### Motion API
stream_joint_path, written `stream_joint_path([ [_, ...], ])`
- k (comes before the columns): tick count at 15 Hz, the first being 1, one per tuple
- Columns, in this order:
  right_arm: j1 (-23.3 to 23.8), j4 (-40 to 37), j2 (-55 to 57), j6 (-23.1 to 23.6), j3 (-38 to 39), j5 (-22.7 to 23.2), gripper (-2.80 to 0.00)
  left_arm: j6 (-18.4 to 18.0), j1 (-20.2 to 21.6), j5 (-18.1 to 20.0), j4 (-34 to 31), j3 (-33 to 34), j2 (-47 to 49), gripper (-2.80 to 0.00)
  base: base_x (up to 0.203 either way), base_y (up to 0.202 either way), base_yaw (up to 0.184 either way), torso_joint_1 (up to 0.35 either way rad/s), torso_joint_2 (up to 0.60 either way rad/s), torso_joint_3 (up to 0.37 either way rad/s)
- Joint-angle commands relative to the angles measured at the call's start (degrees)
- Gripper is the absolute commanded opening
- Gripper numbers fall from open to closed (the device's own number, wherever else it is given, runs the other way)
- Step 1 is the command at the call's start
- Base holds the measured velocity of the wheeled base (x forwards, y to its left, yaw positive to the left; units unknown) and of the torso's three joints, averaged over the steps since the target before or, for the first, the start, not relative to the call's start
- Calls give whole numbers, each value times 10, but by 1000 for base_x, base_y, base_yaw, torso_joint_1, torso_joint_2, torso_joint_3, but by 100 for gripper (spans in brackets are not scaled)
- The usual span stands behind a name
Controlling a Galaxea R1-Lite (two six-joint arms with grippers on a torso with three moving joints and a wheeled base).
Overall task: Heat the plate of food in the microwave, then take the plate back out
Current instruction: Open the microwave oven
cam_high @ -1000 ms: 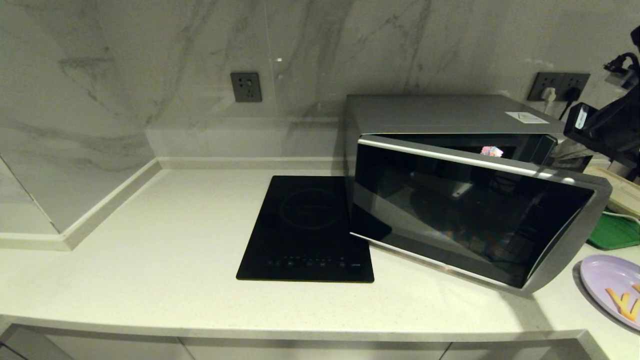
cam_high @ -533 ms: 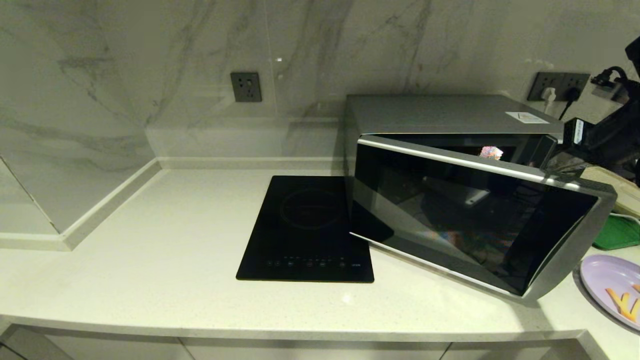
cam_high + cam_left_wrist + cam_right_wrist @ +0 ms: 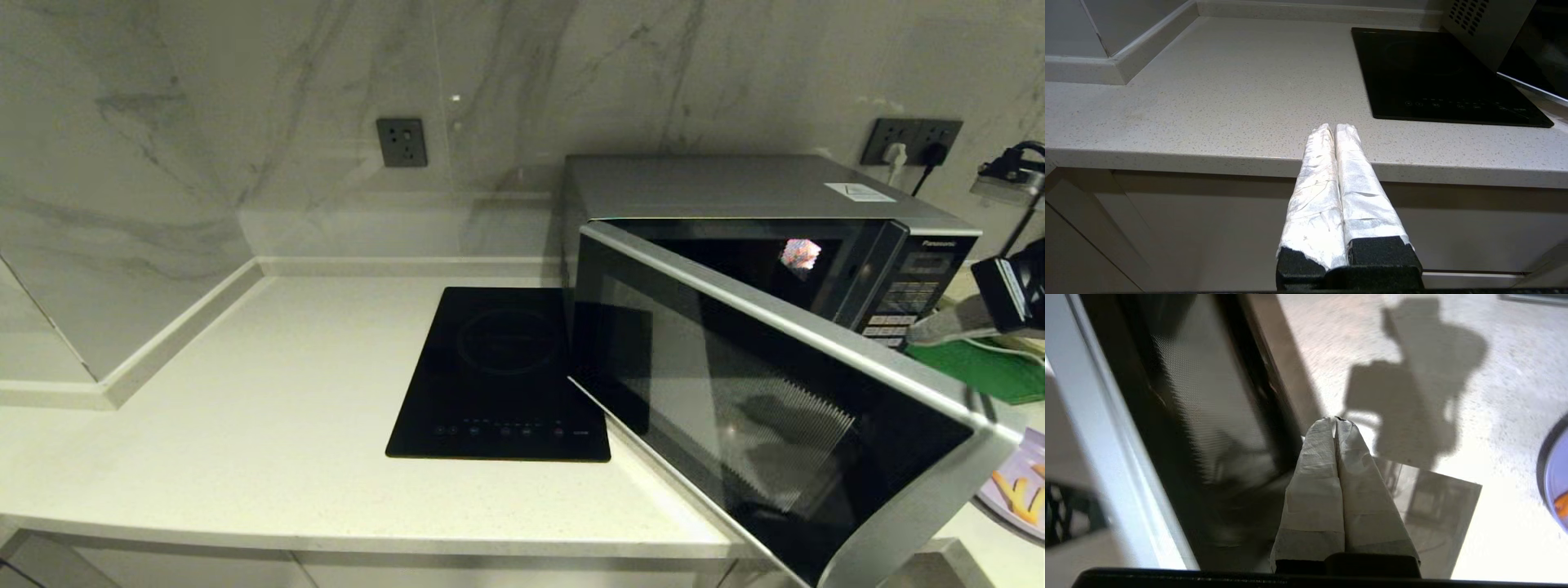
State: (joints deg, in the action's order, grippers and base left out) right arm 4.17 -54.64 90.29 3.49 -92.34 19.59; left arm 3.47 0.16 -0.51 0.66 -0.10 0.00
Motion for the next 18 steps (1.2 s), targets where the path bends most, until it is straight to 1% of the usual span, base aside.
stream_joint_path([
  [1,-14,-3,-34,27,32,7,-280,0,0,0,0,0,0,-280,0,0,0,0,0,0],
  [4,-17,-3,-35,28,39,8,-280,0,0,0,0,0,0,-280,0,0,0,0,0,0],
  [5,-34,-3,-36,28,39,9,-280,0,0,0,0,0,0,-280,0,0,0,0,0,0],
  [7,-95,-3,-39,30,40,7,-280,0,0,0,0,0,0,-280,0,0,0,0,0,0],
  [8,-140,-3,-41,31,40,2,-280,0,0,0,0,0,0,-280,0,0,0,0,0,0],
  [10,-229,-2,-40,28,37,-24,-280,0,0,0,0,0,0,-280,0,0,0,0,0,0],
  [12,-296,1,-20,20,29,-52,-280,0,0,0,0,0,0,-280,0,0,0,0,0,0],
  [14,-329,3,-4,17,25,-59,-280,0,0,0,0,0,0,-280,0,0,0,0,0,0],
  [18,-379,3,4,10,13,-67,-280,0,0,0,0,0,0,-280,0,0,0,0,0,0],
])
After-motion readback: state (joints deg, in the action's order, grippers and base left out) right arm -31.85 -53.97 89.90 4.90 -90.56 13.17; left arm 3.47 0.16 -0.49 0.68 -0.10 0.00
